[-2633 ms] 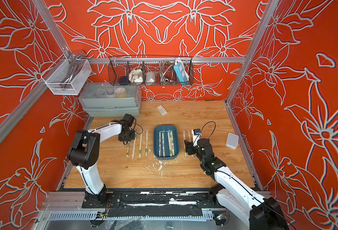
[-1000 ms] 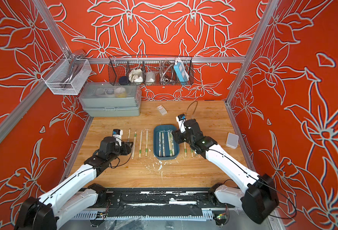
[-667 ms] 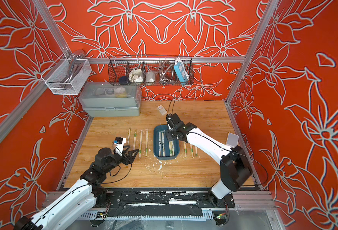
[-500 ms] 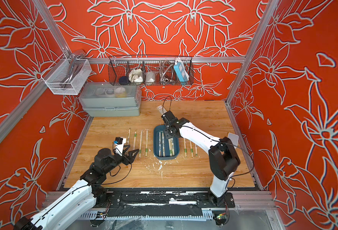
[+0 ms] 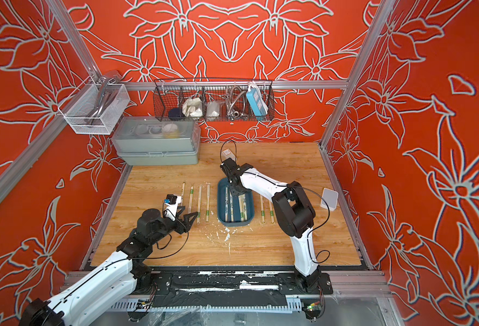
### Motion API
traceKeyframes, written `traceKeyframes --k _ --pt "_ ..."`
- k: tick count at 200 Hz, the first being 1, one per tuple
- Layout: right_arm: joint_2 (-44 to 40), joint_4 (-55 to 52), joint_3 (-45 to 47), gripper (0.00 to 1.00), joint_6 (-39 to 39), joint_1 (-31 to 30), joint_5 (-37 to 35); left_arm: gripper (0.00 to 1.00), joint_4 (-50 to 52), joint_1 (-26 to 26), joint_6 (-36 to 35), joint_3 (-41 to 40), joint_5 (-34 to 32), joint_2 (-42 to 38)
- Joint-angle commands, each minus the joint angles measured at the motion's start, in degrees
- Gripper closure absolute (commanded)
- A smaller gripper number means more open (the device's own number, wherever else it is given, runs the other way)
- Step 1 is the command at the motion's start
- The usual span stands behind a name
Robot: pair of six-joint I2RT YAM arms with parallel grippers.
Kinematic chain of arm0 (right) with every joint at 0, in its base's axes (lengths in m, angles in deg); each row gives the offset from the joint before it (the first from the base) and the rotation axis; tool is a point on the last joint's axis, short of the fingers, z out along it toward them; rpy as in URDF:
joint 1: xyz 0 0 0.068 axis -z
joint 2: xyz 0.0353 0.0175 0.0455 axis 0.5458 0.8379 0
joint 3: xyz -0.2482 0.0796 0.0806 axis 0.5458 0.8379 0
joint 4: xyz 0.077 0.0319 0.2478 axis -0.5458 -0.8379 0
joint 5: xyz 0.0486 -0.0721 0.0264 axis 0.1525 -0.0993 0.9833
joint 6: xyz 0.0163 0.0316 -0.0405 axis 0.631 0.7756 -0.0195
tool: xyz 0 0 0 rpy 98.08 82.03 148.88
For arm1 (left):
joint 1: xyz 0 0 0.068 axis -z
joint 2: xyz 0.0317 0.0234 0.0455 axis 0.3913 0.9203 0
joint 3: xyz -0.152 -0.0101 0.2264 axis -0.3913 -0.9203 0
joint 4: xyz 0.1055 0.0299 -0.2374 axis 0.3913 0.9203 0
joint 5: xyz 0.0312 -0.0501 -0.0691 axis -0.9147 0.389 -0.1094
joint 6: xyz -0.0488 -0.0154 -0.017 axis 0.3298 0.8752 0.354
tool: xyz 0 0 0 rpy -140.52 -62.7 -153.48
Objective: Take the paired disposable chopsticks out of the storage box
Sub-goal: Pick up the paired disposable chopsticks from the storage box.
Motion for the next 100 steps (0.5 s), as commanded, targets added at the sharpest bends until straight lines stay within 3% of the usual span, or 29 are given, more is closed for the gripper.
traceKeyframes --k 1,100 --pt "2.1 -2.7 -1.9 0.64 1.6 -0.5 -2.9 0.25 -1.5 0.2 -0.7 2.0 -0.2 0.6" --pt "7.6 -0.1 -2.6 0.7 3.1 -0.5 0.6 0.25 -1.1 0.2 -1.1 2.7 -0.4 2.0"
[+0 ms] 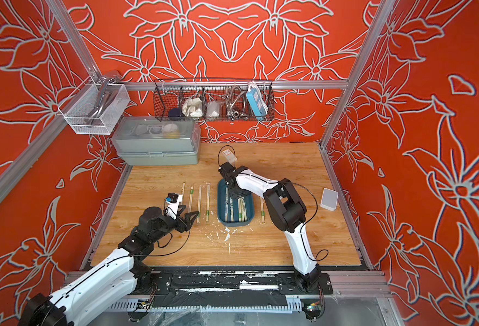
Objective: Take the paired disposable chopsticks out of the storage box
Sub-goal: Pick up the paired disposable chopsticks from the storage box.
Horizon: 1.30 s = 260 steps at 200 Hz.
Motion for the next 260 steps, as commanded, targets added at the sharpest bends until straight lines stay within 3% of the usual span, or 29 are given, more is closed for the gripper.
traceKeyframes --k 1,134,193,260 --pt "1.7 0.1 -0.7 0.7 1.4 -0.3 1.1 0.25 -0.6 0.2 -0.9 1.5 -0.4 0.0" --pt "-5.9 -1.1 -0.4 0.88 2.5 -0.3 2.8 0.24 -0.4 0.3 -1.0 1.6 -0.5 -0.2" --pt "-7.2 -1.0 -1.0 0.9 2.2 -0.3 2.9 0.22 -0.4 0.3 -1.0 1.8 -0.2 0.5" --pt "-11.2 0.2 -0.4 0.9 1.6 -0.3 3.8 0.05 -0.9 0.3 -0.7 1.6 0.9 0.1"
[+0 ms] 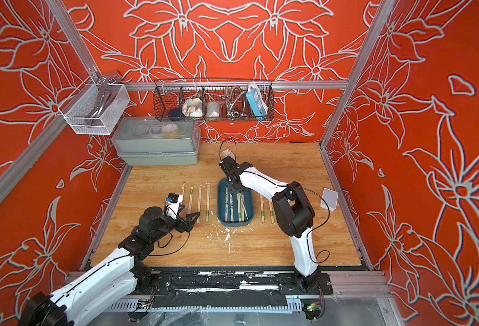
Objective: Take the paired disposable chopsticks out of the storage box
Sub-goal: Pick up the paired disposable chopsticks from the storage box, then place the paired disposable chopsticks at the center of the board.
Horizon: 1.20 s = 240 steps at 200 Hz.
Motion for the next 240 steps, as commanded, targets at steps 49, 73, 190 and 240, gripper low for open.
traceKeyframes --k 49,73,190,240 --pt "-9.0 0.2 0.2 0.91 -0.5 -0.1 1.0 0.03 -2.3 0.3 0.1 0.4 2.0 -1.9" --pt "-10.9 -0.2 0.5 0.91 -0.8 0.9 1.9 0.03 -2.1 0.4 0.0 1.0 2.6 -0.7" --pt "-22.0 1.7 15.8 0.92 -6.5 16.7 6.9 0.03 -3.0 0.5 0.2 0.9 2.4 0.8" --pt "-22.4 4.3 22.4 0.92 -10.2 23.2 3.5 0.03 -3.2 0.4 0.3 1.1 2.7 1.7"
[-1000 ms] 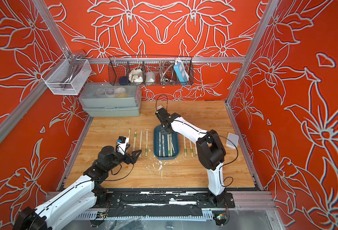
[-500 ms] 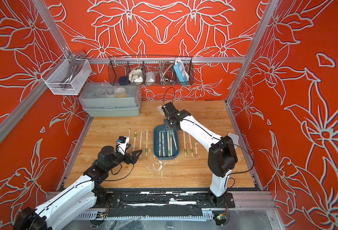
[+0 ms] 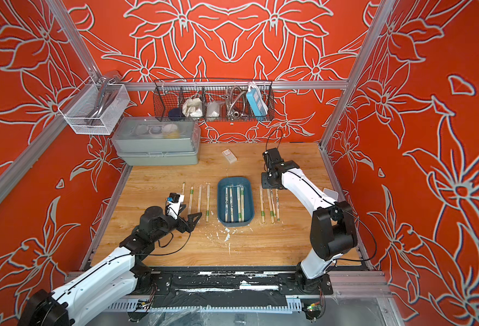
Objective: Take the paired disposable chopsticks out of the storage box
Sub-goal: Place the paired disposable chopsticks at the center of the board.
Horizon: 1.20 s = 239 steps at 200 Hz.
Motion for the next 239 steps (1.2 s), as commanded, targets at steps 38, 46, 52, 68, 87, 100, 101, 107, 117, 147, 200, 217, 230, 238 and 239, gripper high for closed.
traceKeyframes --k 38,46,52,68,87,100,101,107,117,147,200,217,230,238,239 --pt "2.2 5.7 6.2 0.93 -4.5 6.2 -1.8 0.03 -2.1 0.5 0.2 0.9 0.7 0.6" --pt "2.8 6.3 6.3 0.93 -4.6 7.0 -1.1 0.03 -2.2 0.5 0.2 0.9 0.8 0.7" --pt "3.2 6.6 6.4 0.93 -4.7 7.2 -0.5 0.03 -2.3 0.5 0.2 1.0 0.8 0.8" --pt "3.8 7.1 6.2 0.93 -5.3 7.5 -1.3 0.03 -2.2 0.5 0.2 1.1 0.8 1.1" --pt "5.5 7.4 5.5 0.94 -5.7 8.5 -2.5 0.03 -2.2 0.5 0.1 1.1 0.7 1.3" --pt "6.8 7.5 4.9 0.94 -6.0 9.4 -1.9 0.03 -2.3 0.6 0.1 1.2 0.8 1.5" --pt "6.8 7.5 5.0 0.94 -6.0 9.4 -2.0 0.03 -2.3 0.5 0.1 1.2 0.8 1.5" --pt "7.2 7.8 5.0 0.94 -6.3 9.6 -2.1 0.03 -2.3 0.6 0.1 1.2 0.8 1.6" --pt "7.8 8.1 4.7 0.94 -7.0 9.6 -2.0 0.03 -2.0 0.6 0.0 1.3 0.7 1.6" --pt "10.1 7.5 3.3 0.94 -8.3 9.8 -1.1 0.03 -2.1 0.6 0.0 1.3 0.6 1.6" --pt "13.3 7.9 1.3 0.92 -8.8 10.1 -0.8 0.03 -1.8 0.6 -0.1 1.4 0.6 1.5" --pt "14.2 7.9 0.9 0.91 -9.0 10.2 -1.5 0.03 -1.7 0.6 -0.2 1.4 0.6 1.4" --pt "14.8 8.0 0.6 0.9 -9.2 10.3 -1.0 0.03 -1.6 0.6 -0.2 1.4 0.6 1.3" --pt "15.0 8.1 0.5 0.9 -9.5 10.3 -0.9 0.03 -1.7 0.6 -0.2 1.3 0.4 1.3" --pt "15.0 8.1 0.5 0.9 -9.5 10.3 -1.0 0.03 -1.7 0.6 -0.2 1.3 0.5 1.3"
